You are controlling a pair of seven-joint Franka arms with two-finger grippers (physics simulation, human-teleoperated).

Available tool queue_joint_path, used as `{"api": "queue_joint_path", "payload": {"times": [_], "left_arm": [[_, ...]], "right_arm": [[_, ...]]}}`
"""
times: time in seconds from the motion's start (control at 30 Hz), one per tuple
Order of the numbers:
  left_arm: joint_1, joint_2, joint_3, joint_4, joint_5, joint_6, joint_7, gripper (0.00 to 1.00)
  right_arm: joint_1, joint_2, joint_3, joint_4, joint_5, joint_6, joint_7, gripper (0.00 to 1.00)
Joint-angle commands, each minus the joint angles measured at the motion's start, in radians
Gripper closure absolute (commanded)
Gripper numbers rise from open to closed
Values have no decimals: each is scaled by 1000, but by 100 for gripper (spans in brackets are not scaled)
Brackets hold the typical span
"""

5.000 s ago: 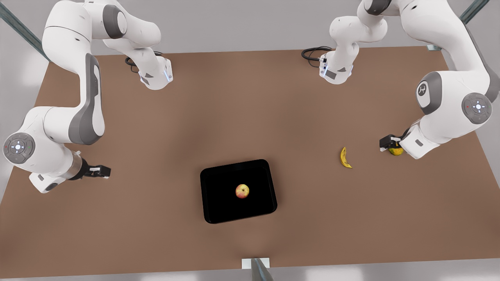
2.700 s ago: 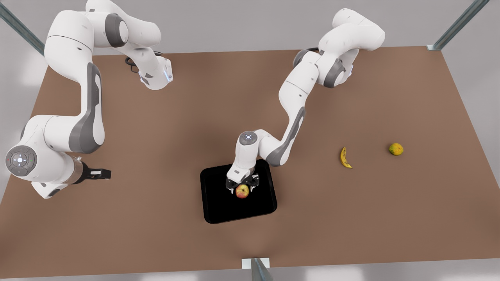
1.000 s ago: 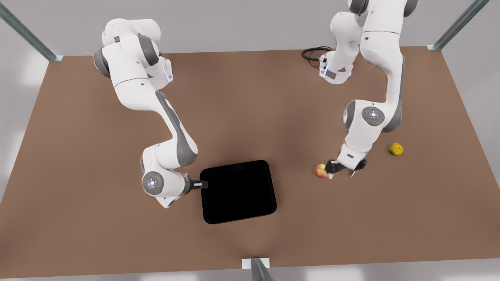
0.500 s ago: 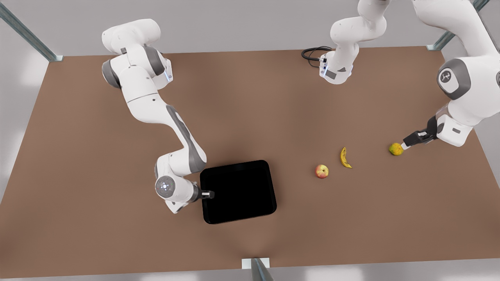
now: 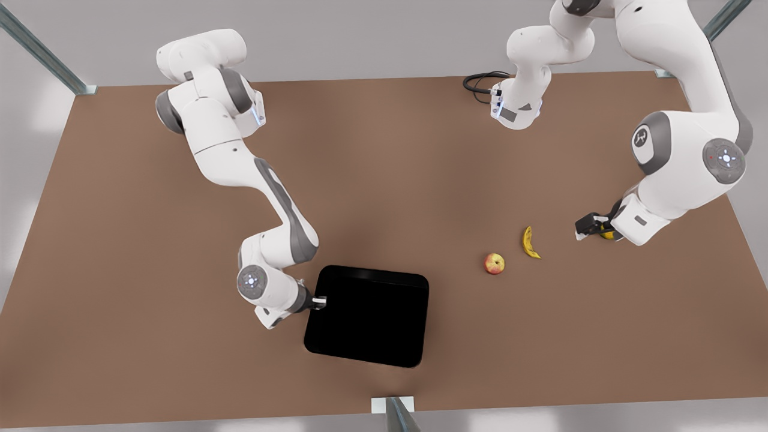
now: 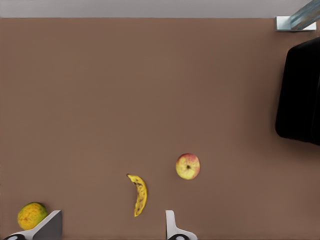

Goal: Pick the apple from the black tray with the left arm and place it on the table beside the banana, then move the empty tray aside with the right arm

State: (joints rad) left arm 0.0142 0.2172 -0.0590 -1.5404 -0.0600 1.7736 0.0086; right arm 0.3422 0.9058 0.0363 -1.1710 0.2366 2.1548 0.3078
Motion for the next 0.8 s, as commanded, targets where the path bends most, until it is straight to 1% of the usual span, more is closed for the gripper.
{"api": "queue_joint_path", "payload": {"times": [0.0,0.13,0.3,0.4,0.57,0.67,0.77], "left_arm": [[1,1,1,0,8,-8,65,0],[1,2,1,0,9,-8,65,0],[1,2,1,-7,9,-8,65,0],[1,2,1,-7,8,-8,63,0],[1,2,-1,-12,8,-8,63,0],[0,1,-1,-14,8,-10,63,0],[0,1,-1,-14,8,-10,63,0]], "right_arm": [[0,-15,1,1,-5,-41,21,79],[-6,-53,-13,1,-5,-104,-16,81],[-52,-126,-35,1,-3,-269,-125,81],[-68,-156,-104,1,4,-362,-251,81],[-75,-196,-277,1,9,-517,-585,81],[-84,-194,-375,1,7,-541,-726,81],[-114,-171,-434,-4,7,-536,-840,81]]}}
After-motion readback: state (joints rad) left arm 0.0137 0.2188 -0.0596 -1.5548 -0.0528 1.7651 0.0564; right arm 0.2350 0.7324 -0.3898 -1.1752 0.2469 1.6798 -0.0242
